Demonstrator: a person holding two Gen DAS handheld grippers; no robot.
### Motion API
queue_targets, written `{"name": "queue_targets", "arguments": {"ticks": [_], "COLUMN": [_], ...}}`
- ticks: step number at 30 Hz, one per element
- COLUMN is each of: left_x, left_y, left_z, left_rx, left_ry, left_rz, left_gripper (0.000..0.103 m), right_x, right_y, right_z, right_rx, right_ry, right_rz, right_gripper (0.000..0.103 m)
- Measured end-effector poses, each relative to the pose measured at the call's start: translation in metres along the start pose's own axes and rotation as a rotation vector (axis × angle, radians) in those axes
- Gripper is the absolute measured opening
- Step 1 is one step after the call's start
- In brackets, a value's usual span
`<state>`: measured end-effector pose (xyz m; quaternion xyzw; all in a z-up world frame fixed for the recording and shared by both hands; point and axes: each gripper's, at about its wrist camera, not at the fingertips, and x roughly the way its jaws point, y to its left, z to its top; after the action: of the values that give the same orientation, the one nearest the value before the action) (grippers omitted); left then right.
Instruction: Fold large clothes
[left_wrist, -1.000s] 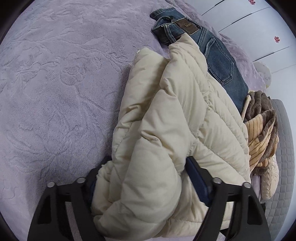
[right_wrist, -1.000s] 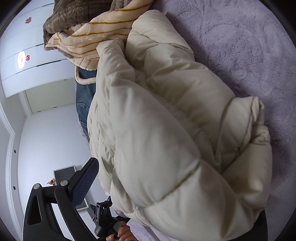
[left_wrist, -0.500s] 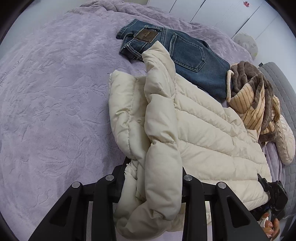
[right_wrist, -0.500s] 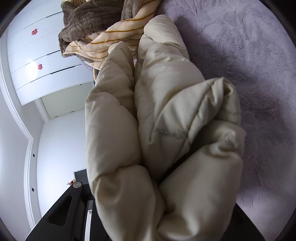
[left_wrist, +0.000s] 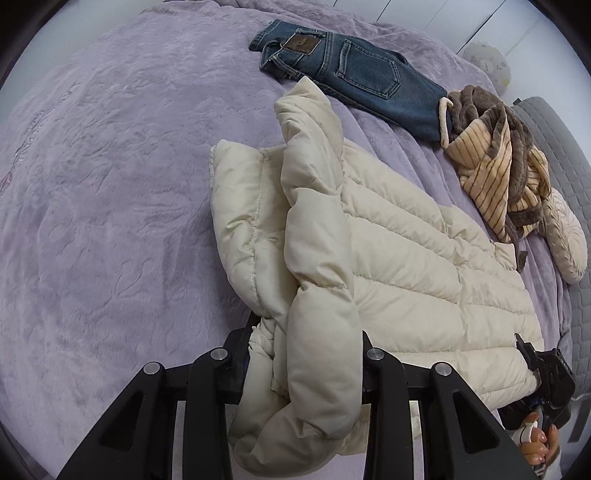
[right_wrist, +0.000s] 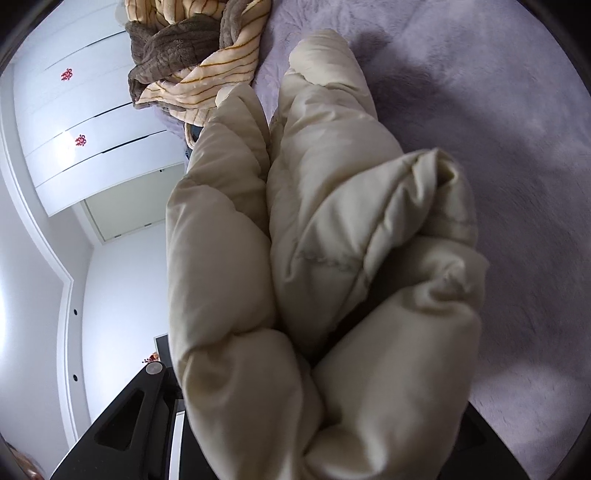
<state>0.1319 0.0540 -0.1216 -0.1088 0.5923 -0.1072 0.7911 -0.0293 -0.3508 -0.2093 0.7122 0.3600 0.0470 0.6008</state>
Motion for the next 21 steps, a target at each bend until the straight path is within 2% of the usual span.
{"name": "queue_targets", "arguments": {"ticks": [5, 9, 11, 14, 16, 18, 21], "left_x": [0.001, 0.008, 0.011, 0.01, 0.006, 0.0, -0.007], "left_y": [0.008, 0.012, 0.012, 0.018, 0.025, 0.032, 0.041], "left_z": [-0.028, -0.039, -0.039, -0.037, -0.036, -0.034, -0.032], "left_rx": [0.03, 0.047, 0.052, 0.047, 0.027, 0.007, -0.011], "left_ry": [0.045, 0.077, 0.091, 0.097, 0.1, 0.1, 0.108], "left_rz": [0.022, 0.043, 0.068, 0.096, 0.104, 0.109, 0.104], "left_gripper": [0.036, 0.037, 0.046, 0.06, 0.068, 0.068, 0.068], "right_x": [-0.003, -0.007, -0.006, 0.001, -0.002, -0.001, 0.0], "right_y": [-0.012, -0.03, -0.034, -0.029, -0.027, -0.02, -0.007], "right_z": [-0.016, -0.024, -0.025, -0.02, -0.024, -0.024, -0.028], "right_rx": [0.019, 0.046, 0.051, 0.068, 0.06, 0.043, -0.002], "right_ry": [0.001, -0.01, -0.015, -0.025, -0.018, 0.004, 0.032], "right_rz": [-0.035, -0.082, -0.106, -0.153, -0.204, -0.266, -0.321], "right_gripper": [0.03, 0.03, 0.031, 0.039, 0.053, 0.062, 0.064]}}
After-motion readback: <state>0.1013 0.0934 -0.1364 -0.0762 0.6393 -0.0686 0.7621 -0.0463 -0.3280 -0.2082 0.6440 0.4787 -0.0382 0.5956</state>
